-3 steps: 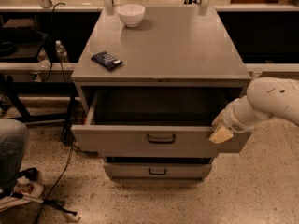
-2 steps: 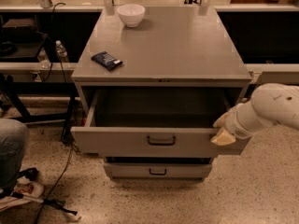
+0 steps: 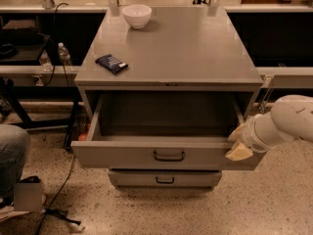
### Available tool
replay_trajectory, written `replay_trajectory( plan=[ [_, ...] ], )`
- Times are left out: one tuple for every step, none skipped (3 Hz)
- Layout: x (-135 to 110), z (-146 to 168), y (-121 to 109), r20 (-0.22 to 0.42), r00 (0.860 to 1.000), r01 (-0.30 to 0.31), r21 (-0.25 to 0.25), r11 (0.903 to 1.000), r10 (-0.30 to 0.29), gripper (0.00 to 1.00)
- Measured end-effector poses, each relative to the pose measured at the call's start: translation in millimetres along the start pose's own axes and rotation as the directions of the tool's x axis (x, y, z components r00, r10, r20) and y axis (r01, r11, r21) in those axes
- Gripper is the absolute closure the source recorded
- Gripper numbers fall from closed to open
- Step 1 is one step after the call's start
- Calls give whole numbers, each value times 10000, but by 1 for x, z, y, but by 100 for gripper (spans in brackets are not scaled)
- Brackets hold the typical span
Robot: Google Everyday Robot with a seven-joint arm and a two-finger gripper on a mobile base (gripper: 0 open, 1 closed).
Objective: Open top drawer
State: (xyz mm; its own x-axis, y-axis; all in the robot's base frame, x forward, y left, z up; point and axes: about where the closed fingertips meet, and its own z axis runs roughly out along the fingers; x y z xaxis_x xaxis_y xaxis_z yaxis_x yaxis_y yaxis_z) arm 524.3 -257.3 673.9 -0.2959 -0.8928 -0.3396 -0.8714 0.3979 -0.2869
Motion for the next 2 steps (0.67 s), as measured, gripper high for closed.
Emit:
replay_trajectory(
  plan=[
    [16, -7, 20, -39, 9997, -237, 79, 9997, 238, 100],
    [16, -8, 20, -39, 9997, -238, 79, 9997, 238, 100]
  ],
)
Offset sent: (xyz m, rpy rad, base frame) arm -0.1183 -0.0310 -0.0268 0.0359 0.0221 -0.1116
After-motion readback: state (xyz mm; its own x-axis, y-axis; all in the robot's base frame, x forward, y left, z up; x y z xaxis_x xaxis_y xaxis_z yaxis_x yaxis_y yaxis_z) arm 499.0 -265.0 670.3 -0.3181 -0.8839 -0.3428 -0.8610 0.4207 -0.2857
